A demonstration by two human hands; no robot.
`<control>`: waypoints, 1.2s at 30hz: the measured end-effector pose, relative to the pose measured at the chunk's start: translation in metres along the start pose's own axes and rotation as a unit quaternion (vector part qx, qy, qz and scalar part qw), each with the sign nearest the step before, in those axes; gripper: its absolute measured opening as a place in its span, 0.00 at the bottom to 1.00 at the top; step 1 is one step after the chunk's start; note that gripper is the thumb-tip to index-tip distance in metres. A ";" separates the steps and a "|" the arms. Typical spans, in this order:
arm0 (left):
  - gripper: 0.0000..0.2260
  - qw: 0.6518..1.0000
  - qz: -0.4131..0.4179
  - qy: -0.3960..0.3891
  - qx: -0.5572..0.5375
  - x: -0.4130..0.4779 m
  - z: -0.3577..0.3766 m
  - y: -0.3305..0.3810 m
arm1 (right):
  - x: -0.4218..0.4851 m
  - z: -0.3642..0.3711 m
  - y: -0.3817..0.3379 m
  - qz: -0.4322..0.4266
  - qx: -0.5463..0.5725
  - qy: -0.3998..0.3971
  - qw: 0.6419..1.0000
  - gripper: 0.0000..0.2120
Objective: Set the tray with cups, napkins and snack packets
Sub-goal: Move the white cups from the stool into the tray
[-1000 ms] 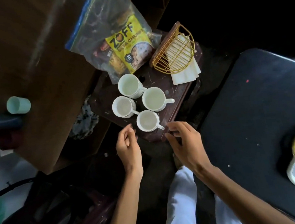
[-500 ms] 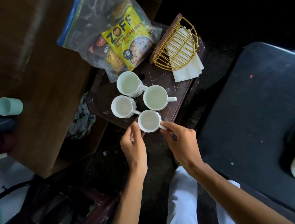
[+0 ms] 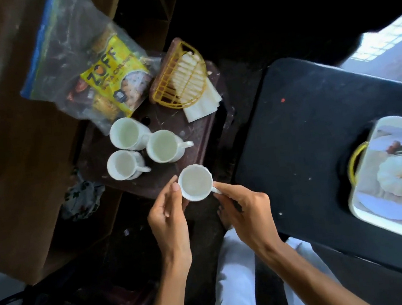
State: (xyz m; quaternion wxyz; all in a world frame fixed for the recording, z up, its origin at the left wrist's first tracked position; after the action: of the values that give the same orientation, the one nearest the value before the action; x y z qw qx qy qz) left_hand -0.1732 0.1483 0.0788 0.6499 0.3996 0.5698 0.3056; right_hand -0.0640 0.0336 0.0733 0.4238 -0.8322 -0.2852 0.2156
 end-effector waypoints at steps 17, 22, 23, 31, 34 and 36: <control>0.10 0.947 -0.129 -0.283 0.085 -0.163 0.210 -0.122 | -0.099 -0.249 0.160 0.096 -0.156 0.161 0.970 0.09; 0.12 0.930 -0.090 -0.304 0.187 -0.183 0.233 -0.164 | -0.113 -0.275 0.205 0.128 -0.151 0.157 0.968 0.10; 0.12 0.926 -0.085 -0.306 0.205 -0.185 0.237 -0.170 | -0.113 -0.276 0.213 0.131 -0.145 0.157 0.968 0.11; 0.12 0.903 -0.085 -0.293 0.302 -0.185 0.244 -0.197 | -0.114 -0.267 0.261 0.136 -0.140 0.131 0.972 0.09; 0.12 0.899 -0.076 -0.288 0.322 -0.181 0.243 -0.197 | -0.111 -0.261 0.269 0.129 -0.143 0.108 0.975 0.10; 0.12 0.895 -0.068 -0.289 0.334 -0.179 0.242 -0.194 | -0.110 -0.258 0.272 0.124 -0.140 0.098 0.978 0.11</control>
State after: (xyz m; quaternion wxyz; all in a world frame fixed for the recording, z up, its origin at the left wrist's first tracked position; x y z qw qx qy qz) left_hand 0.0243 -0.1417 0.0066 0.6335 0.6237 0.4514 -0.0768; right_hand 0.0884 -0.3186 0.0020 0.2994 -0.9292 -0.1642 0.1416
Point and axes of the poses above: each hand's wrist, its own x-axis towards the middle knuckle, its own z-axis out of the palm, y = z × x, the point moved 3 cm from there along x, towards the middle knuckle, and after that the axes turned 12 degrees about -x, right-handed, at the moved point
